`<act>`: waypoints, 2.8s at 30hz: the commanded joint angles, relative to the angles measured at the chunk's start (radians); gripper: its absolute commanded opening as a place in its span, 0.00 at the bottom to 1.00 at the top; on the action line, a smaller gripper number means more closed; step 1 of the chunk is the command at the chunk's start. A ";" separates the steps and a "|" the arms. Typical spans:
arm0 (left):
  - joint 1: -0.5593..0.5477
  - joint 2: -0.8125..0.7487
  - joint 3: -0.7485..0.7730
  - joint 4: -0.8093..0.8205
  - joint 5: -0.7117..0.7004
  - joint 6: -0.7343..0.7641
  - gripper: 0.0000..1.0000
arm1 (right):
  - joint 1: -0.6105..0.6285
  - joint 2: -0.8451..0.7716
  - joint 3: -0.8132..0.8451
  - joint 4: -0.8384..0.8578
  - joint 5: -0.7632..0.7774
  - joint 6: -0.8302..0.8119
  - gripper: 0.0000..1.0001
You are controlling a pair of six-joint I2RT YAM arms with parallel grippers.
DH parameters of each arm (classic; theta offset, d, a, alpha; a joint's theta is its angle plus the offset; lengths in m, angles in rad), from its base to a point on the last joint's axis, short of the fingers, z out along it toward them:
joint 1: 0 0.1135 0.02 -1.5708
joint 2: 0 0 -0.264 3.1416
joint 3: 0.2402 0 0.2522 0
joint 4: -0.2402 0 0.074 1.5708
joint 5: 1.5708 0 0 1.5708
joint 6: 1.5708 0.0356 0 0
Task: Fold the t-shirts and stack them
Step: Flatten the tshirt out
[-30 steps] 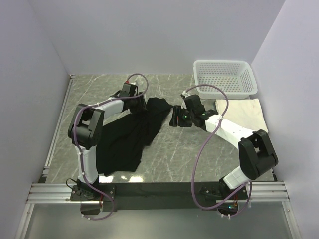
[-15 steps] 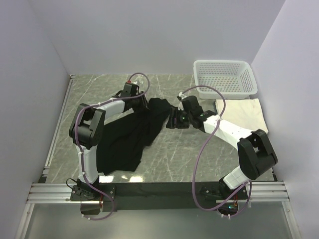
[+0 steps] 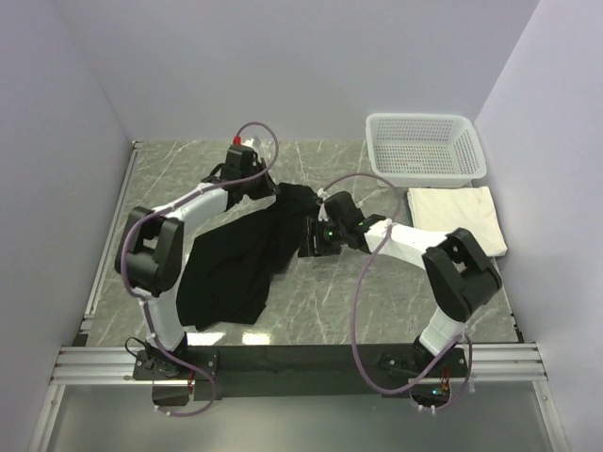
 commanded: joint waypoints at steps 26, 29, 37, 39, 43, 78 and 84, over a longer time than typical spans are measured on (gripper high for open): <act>0.022 -0.178 0.133 -0.131 -0.360 0.148 0.01 | 0.250 0.326 0.314 0.173 -0.043 0.111 0.66; 0.032 -0.186 0.135 -0.142 -0.369 0.151 0.01 | 0.253 0.358 0.351 0.095 -0.021 0.102 0.58; 0.128 -0.269 0.121 -0.188 -0.412 0.168 0.01 | 0.106 0.156 0.253 -0.065 0.268 -0.019 0.00; 0.169 -0.295 0.142 -0.202 -0.405 0.168 0.01 | 0.025 0.071 0.289 -0.123 0.307 -0.078 0.00; 0.213 -0.327 0.283 -0.217 -0.386 0.178 0.01 | -0.035 -0.027 0.476 -0.235 0.457 -0.234 0.00; 0.275 -1.077 -0.659 -0.344 -0.593 0.002 0.01 | -0.162 -0.320 0.063 -0.340 0.160 -0.112 0.56; 0.274 -1.085 -0.689 -0.320 -0.606 0.008 0.01 | -0.296 -0.268 -0.016 -0.133 0.183 0.062 0.54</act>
